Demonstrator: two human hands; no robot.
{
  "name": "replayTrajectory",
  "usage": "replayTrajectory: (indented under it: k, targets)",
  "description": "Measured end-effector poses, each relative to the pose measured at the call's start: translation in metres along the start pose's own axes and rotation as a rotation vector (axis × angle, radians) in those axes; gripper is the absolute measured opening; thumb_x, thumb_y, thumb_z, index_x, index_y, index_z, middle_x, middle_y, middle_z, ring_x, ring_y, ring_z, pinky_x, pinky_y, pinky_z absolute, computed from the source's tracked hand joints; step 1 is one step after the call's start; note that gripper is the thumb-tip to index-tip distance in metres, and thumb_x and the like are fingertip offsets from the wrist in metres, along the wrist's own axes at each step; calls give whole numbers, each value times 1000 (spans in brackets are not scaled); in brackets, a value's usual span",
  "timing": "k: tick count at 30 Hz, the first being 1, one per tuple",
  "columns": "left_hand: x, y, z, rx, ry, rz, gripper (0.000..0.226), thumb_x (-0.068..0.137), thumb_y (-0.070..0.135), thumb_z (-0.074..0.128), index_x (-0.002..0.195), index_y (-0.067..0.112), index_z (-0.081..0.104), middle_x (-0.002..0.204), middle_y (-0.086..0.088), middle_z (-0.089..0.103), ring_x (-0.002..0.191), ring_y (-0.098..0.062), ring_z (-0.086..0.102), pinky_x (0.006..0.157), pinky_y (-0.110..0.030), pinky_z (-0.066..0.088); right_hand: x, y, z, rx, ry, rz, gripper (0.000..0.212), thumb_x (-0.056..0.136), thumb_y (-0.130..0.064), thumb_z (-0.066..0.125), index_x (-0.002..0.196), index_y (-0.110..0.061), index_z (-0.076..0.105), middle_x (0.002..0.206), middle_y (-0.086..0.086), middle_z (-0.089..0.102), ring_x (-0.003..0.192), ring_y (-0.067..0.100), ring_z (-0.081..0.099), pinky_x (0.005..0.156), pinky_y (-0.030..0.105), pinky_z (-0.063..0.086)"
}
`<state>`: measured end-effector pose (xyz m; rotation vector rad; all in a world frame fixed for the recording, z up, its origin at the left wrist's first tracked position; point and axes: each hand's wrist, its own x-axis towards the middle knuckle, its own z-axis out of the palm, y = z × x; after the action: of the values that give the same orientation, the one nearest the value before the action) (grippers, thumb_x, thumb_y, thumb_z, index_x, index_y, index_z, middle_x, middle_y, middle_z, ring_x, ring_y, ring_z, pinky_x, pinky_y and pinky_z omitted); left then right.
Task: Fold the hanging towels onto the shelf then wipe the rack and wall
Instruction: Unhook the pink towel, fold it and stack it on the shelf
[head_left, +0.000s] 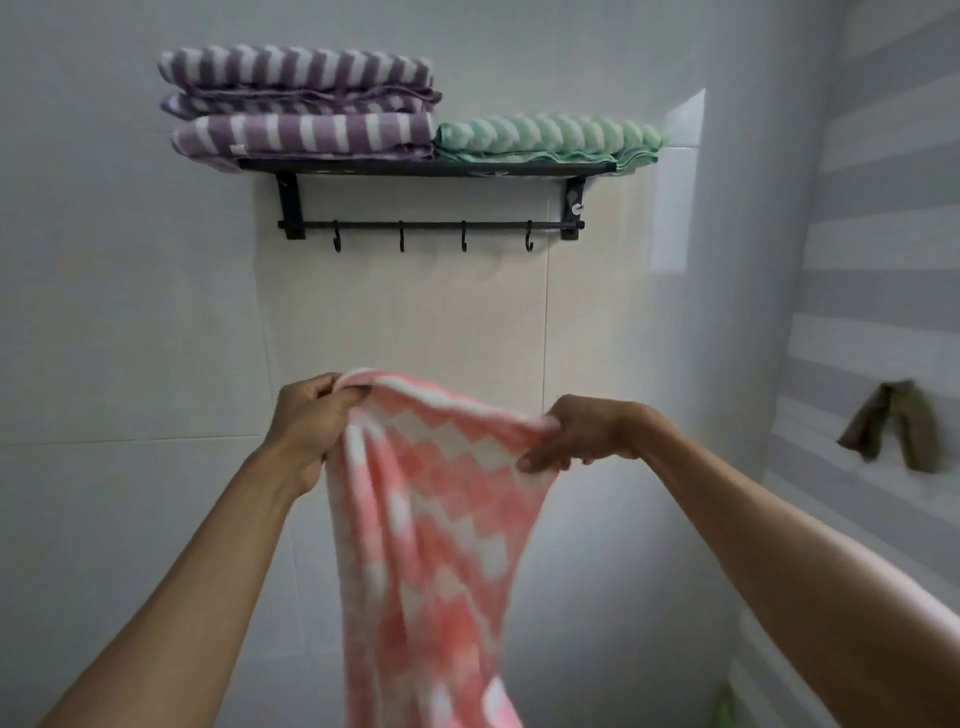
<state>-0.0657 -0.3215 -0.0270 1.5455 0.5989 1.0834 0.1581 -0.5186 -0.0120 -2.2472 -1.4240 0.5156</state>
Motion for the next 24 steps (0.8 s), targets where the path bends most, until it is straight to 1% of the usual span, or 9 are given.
replayTrajectory:
  k: [3,5,7,10,13,15,18,22,24]
  targets:
    - [9,-9,2,22,12,-42,16,87,13,72,91,-2,73,85,-13,66,78,-23,59,73,-36,46,-5,34,-23,496,132,-96,26,93,-29,72,98,-4,67,91,11,72,86,17,70,86,43,53]
    - [7,-15,13,119,-88,-51,29,88,20,73,90,-8,69,80,-10,61,75,-21,54,69,-33,41,-4,35,-31,794,203,-199,23,99,-24,64,107,-3,62,95,12,67,85,26,69,86,51,56]
    - [-2,-12,33,212,-215,-39,26,89,25,73,87,-1,72,75,-4,60,69,-18,53,62,-28,40,0,22,-35,885,242,-262,23,102,-28,58,109,-6,61,95,12,66,82,28,66,75,48,58]
    - [-19,2,71,226,-411,-26,27,89,28,73,103,5,74,91,-5,76,80,-25,72,73,-37,58,5,-3,-35,797,264,-351,17,103,-30,56,95,-17,62,88,9,67,74,21,63,58,32,52]
    - [-26,16,100,105,-412,8,30,89,29,70,107,6,73,101,-9,77,92,-27,75,81,-43,61,10,-15,-28,661,218,-436,17,102,-25,59,94,-11,66,92,12,71,76,19,67,66,32,59]
    - [-23,23,105,66,-342,43,29,91,30,69,99,3,72,98,-9,77,88,-27,74,78,-41,60,11,-15,-27,652,225,-462,18,99,-25,65,93,-9,69,91,14,71,76,20,67,68,32,59]
    - [-17,24,98,3,-197,78,30,96,30,65,91,1,70,87,-10,69,79,-25,64,75,-38,52,8,-6,-35,616,243,-427,22,90,-29,75,88,-7,72,81,7,71,70,15,66,62,29,56]
    - [-18,28,84,-142,8,58,29,100,24,59,74,14,68,62,1,65,57,-17,61,58,-28,52,8,29,-27,263,12,-219,31,86,-31,79,100,-4,75,84,6,69,74,18,61,58,33,53]
    - [-15,29,73,-187,112,45,29,99,24,60,73,14,65,67,-4,61,61,-21,58,63,-32,51,10,52,-8,279,-79,-114,32,91,-35,74,104,-6,73,90,5,70,78,16,63,64,34,56]
